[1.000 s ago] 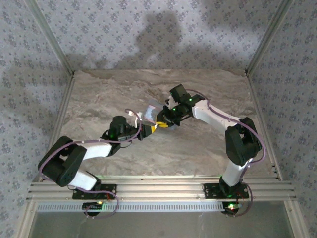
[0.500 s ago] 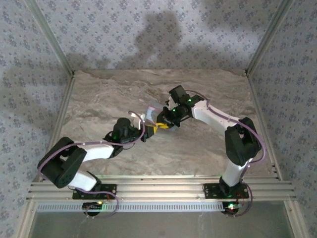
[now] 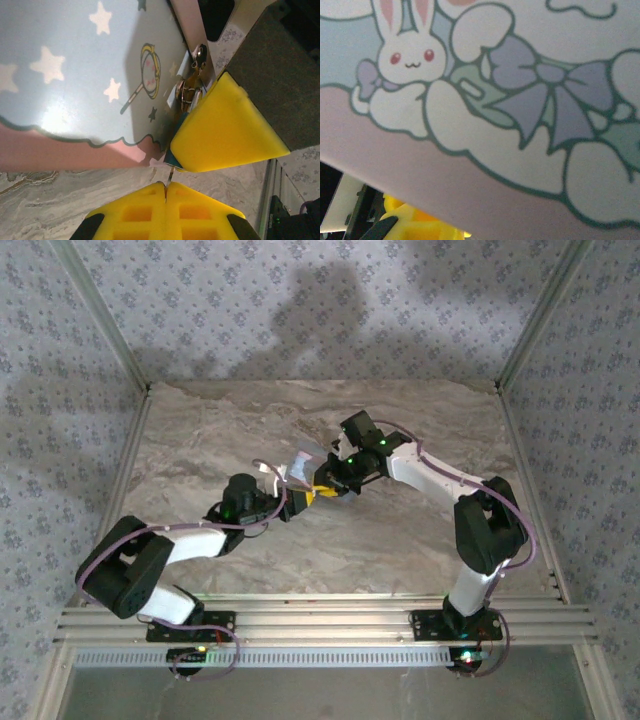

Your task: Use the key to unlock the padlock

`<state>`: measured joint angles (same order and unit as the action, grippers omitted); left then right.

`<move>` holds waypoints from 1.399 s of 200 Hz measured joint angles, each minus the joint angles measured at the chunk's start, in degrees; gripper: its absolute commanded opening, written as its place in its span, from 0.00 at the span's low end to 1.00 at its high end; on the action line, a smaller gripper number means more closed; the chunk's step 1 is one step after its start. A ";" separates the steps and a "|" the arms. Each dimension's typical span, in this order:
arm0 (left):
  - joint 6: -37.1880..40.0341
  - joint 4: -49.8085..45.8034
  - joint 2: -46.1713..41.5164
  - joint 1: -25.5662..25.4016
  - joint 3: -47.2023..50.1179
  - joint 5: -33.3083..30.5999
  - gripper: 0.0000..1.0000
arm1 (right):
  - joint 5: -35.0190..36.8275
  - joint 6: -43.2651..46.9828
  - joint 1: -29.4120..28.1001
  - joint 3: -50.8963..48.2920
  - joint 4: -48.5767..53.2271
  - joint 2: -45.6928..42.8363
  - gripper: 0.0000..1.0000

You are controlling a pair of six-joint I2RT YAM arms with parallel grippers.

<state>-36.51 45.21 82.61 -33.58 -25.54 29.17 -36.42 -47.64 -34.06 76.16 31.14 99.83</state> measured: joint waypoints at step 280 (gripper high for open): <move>-0.81 17.18 14.38 -6.08 7.50 -6.38 0.00 | 19.02 -8.79 -5.35 -21.90 -12.22 -10.47 0.62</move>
<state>-37.32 62.39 96.99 -39.66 -18.04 22.79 -17.41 -56.42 -39.42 54.26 18.92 89.36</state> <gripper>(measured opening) 0.058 0.626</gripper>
